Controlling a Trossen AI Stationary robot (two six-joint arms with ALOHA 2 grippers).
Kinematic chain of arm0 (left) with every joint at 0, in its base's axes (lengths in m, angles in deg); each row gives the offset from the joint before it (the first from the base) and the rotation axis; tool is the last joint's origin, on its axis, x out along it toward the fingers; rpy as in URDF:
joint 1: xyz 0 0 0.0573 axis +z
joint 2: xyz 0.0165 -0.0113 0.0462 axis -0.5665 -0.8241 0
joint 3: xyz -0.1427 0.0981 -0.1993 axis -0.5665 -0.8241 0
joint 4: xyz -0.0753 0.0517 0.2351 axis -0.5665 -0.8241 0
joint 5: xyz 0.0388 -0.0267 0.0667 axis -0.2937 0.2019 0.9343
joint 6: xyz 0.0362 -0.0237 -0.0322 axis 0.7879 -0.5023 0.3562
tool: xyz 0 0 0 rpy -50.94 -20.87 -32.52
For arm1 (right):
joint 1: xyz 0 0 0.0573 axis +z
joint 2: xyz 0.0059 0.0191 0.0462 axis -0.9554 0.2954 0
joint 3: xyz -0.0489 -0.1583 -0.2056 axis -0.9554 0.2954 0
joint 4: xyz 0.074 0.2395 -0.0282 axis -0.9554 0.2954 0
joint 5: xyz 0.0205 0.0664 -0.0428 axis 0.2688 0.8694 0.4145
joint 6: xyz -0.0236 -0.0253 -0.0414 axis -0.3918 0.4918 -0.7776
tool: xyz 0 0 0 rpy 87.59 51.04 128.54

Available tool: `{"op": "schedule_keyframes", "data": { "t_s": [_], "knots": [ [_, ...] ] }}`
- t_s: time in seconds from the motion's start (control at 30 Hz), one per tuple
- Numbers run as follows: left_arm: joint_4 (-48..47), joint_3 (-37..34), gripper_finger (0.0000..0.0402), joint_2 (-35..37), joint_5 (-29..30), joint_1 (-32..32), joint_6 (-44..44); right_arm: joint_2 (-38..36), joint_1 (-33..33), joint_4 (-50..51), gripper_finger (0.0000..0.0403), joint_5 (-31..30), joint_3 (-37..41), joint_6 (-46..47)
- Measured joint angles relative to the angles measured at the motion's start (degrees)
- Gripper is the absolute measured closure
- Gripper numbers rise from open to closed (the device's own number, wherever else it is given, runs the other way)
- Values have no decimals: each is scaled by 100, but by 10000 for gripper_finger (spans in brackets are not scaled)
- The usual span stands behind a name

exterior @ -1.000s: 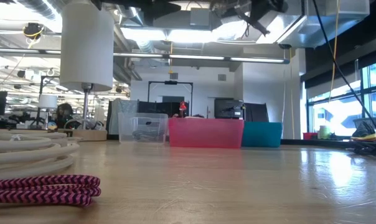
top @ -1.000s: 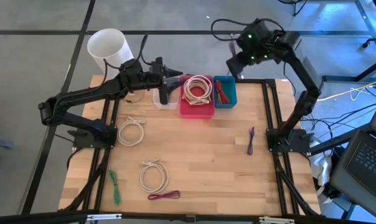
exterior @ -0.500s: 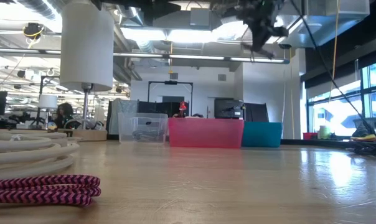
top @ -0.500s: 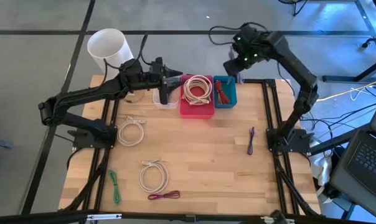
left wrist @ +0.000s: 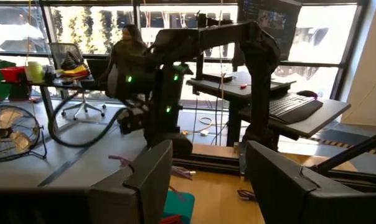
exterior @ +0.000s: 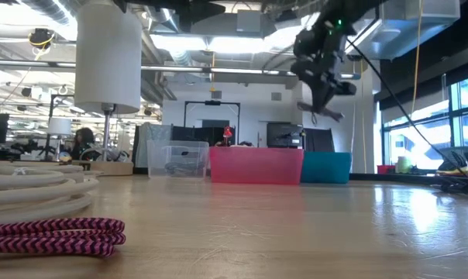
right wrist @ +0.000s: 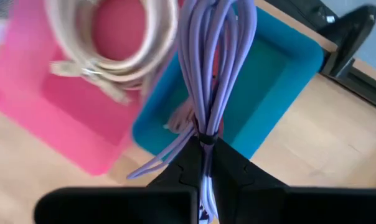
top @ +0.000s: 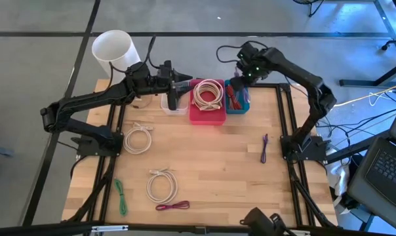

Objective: Pick & Place USB Port
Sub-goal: Put the purple charger cable into the blue bin

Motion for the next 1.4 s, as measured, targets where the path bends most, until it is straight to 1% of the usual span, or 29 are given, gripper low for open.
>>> {"op": "schedule_keyframes", "data": {
  "t_s": [0.13,0.23,0.4,0.9,1.2,1.33,1.4],
  "knots": [
    [0,0,205,0,-1,2,0,-2,-171,-459,387,19,465,-26],
    [0,0,205,0,-2,0,-2,-2,-266,-820,387,170,747,-38],
    [2,0,205,-1,-3,1,-5,32,-338,-1250,387,241,1027,-44],
    [19,0,206,-2,-6,2,-94,943,-338,-1598,387,392,1059,-346],
    [17,0,205,-2,-6,0,-94,1560,-338,-1660,387,697,1057,-479],
    [15,0,207,-2,-6,0,-94,1669,-338,-1672,387,697,1055,-479],
    [14,0,207,-2,-6,1,-94,1673,-338,-1726,377,697,1055,-491]
  ]
}}
